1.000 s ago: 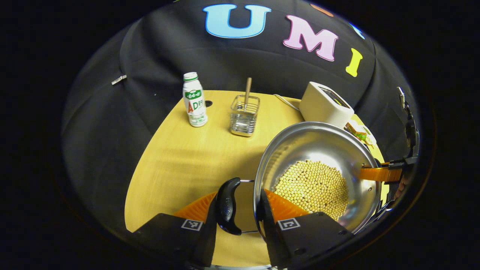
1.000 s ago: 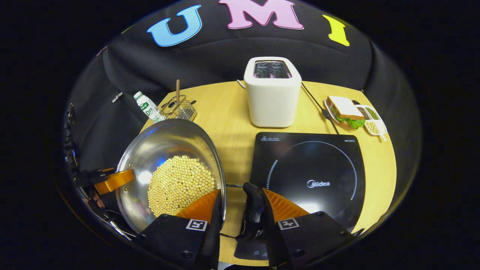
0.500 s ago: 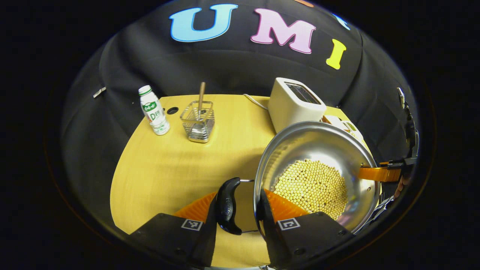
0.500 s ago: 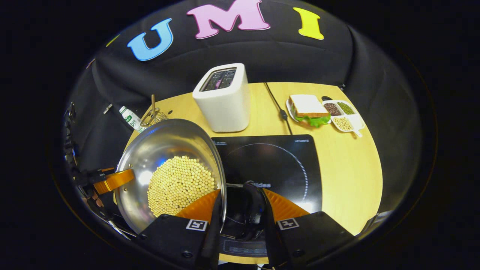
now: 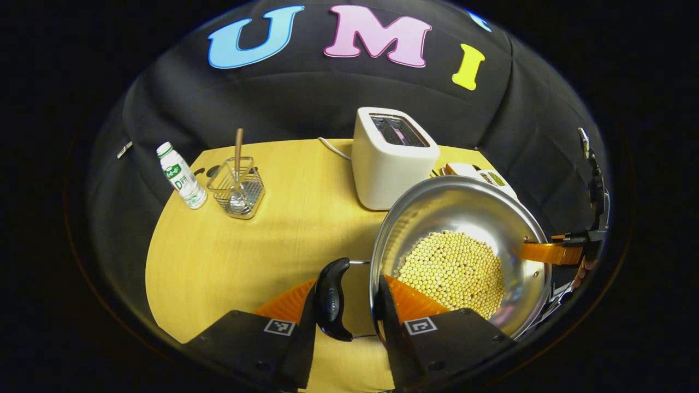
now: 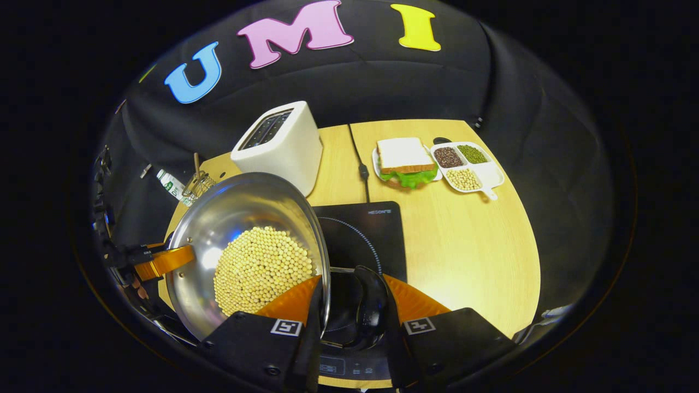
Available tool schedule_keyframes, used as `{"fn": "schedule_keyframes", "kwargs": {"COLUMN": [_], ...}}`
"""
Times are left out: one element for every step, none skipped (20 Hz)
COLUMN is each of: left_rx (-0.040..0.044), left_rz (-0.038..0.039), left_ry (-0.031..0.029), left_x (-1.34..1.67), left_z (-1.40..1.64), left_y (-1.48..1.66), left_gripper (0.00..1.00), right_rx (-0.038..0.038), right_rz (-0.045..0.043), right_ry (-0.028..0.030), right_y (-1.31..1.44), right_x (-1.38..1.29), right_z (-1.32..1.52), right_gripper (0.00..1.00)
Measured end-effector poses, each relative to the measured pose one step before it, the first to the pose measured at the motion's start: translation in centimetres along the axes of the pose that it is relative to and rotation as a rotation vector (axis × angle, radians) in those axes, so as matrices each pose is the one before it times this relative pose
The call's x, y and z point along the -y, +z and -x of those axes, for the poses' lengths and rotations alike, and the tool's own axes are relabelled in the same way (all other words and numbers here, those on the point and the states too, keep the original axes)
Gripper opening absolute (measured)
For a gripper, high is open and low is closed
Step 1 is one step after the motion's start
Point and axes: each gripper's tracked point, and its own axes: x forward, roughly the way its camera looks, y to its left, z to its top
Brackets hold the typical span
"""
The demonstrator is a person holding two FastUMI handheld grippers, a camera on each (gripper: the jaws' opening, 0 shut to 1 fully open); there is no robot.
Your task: First push the handle of the pot to place it horizontally, then grasp the pot with both hands and set it on the induction cooktop.
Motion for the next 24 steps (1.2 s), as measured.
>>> {"fn": "schedule_keyframes", "kwargs": {"left_rx": [0.00041,0.00065,0.00083,-0.00013,0.00114,0.00121,0.0028,0.00282,0.00101,-0.00078,-0.00314,-0.0025,-0.0007,0.00039,0.00079,-0.00042,0.00183,-0.00159,-0.00033,0.01115,-0.00343,0.00078,-0.00027,0.00062], "left_rz": [-0.00335,-0.00251,-0.00297,-0.00197,-0.00174,-0.00217,-0.00266,-0.00349,-0.00288,0.00076,0.00208,0.00369,0.00404,0.003,0.00226,0.00227,0.00196,0.00263,0.00208,0.00209,0.00086,0.00058,0.00119,-0.00079], "left_ry": [-0.00104,-0.00138,-0.00188,-0.00229,-0.00211,-0.00115,0.00054,0.00065,0.00075,0.00081,0.0012,0.00135,0.00202,0.00192,0.00217,0.00229,0.00227,0.00358,0.00254,-0.0009,-0.00022,-0.00419,-0.00138,-0.00109], "left_x": [0.676,0.706,0.483,0.51,0.605,0.407,0.305,0.245,0.319,0.128,0.129,0.111,0.051,0.047,0.066,-0.072,-0.081,-0.09,-0.028,0.042,-0.271,0.015,0.042,0.093], "left_z": [-0.391,-0.332,-0.405,-0.349,-0.421,-0.417,-0.333,-0.185,-0.165,-0.295,-0.391,-0.296,-0.13,-0.233,-0.157,-0.073,-0.16,-0.061,-0.023,0.065,-0.151,0.022,-0.031,-0.065], "left_y": [0.125,0.238,0.058,-0.011,0.181,0.142,-0.046,0.153,-0.049,-0.008,-0.083,-0.143,-0.159,-0.091,-0.063,-0.215,-0.134,-0.101,-0.097,0.274,-0.219,0.041,0.024,-0.031], "left_gripper": [0.58,0.58,0.58,0.58,0.58,0.58,0.58,0.58,0.58,0.58,0.58,0.58,0.58,0.58,0.58,0.58,0.58,0.58,0.58,0.58,0.58,0.58,0.58,0.58], "right_rx": [-0.00039,-0.00175,-0.00199,-0.00128,0.00011,-0.00022,-0.00001,-0.00053,0.0,-0.00104,-0.00024,0.00121,-0.00083,0.0001,0.00121,-0.00019,-0.00158,-0.00063,0.00027,0.01067,0.00108,-0.00064,0.00052,-0.00052], "right_rz": [-0.00232,-0.00312,-0.00407,-0.00349,-0.0036,-0.00283,-0.00254,-0.00256,-0.00029,0.00153,0.00041,0.00131,-0.00087,0.00112,0.00213,0.00171,-0.00014,-0.00004,0.00127,-0.00363,-0.00007,-0.00164,-0.00098,0.00008], "right_ry": [-0.00106,-0.00153,-0.00337,-0.00312,-0.0027,-0.00156,-0.00032,-0.00047,0.00055,-0.00041,-0.00199,-0.00225,-0.00113,0.00034,0.0015,0.00246,0.00264,0.00269,0.00549,0.00207,0.00139,-0.00093,0.00115,0.00024], "right_y": [0.122,0.094,0.082,0.069,0.077,-0.01,0.011,-0.042,-0.002,-0.103,0.001,-0.074,-0.038,-0.021,-0.052,-0.129,-0.083,-0.159,-0.025,0.15,-0.061,0.039,0.028,-0.05], "right_x": [0.794,0.608,0.665,0.622,0.566,0.38,0.351,0.263,0.239,0.262,0.217,0.195,0.156,0.078,0.002,-0.092,-0.024,-0.102,-0.057,-0.034,0.056,0.064,-0.024,-0.012], "right_z": [-0.145,-0.172,-0.059,-0.196,-0.117,0.032,-0.147,-0.194,-0.2,-0.165,-0.235,-0.131,-0.23,-0.236,-0.063,-0.096,-0.161,-0.223,-0.125,-0.187,0.042,0.064,0.038,0.078], "right_gripper": [0.53,0.53,0.53,0.53,0.53,0.53,0.53,0.53,0.53,0.52,0.53,0.53,0.53,0.53,0.53,0.53,0.53,0.53,0.53,0.57,0.52,0.53,0.53,0.53]}}
